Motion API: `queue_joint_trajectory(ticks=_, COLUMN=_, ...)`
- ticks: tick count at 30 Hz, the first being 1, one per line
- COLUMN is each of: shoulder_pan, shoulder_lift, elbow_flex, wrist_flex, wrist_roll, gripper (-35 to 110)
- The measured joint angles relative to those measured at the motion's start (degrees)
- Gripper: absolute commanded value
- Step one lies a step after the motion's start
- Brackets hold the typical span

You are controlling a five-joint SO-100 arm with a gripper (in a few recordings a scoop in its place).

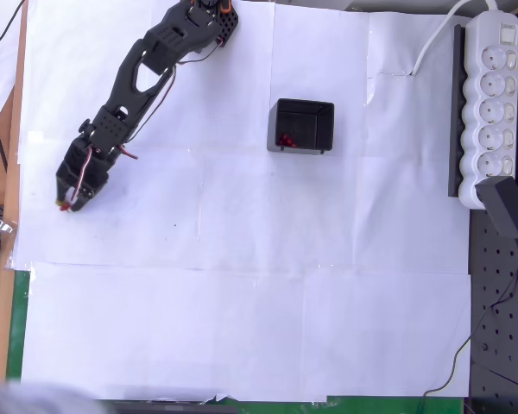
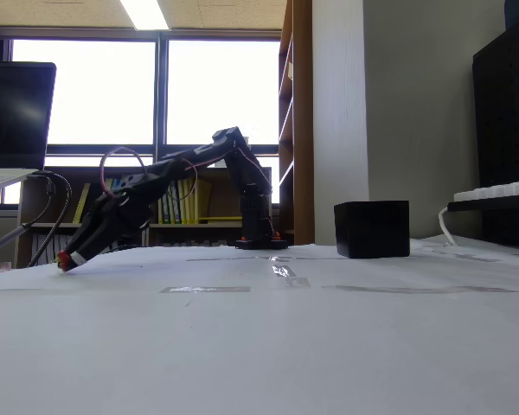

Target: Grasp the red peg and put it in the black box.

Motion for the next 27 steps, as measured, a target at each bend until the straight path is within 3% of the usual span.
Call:
queue_joint_trajectory(ticks=11, shoulder_pan=-13.97, shoulder_lift=-14.15, elbow_flex=20.39, wrist_flex=45.00, wrist_roll=10.02, gripper=0)
queue_joint_trajectory(ticks=17, shoulder_pan=-24.43, shoulder_lift=-20.57, elbow_flex=25.66, wrist_flex=62.40, wrist_roll=9.40, gripper=0)
queue_joint_trajectory(ticks=27, shoulder_pan=-45.26, shoulder_lift=-32.70, elbow_flex=14.41, wrist_flex=65.21, wrist_roll=19.25, gripper=0)
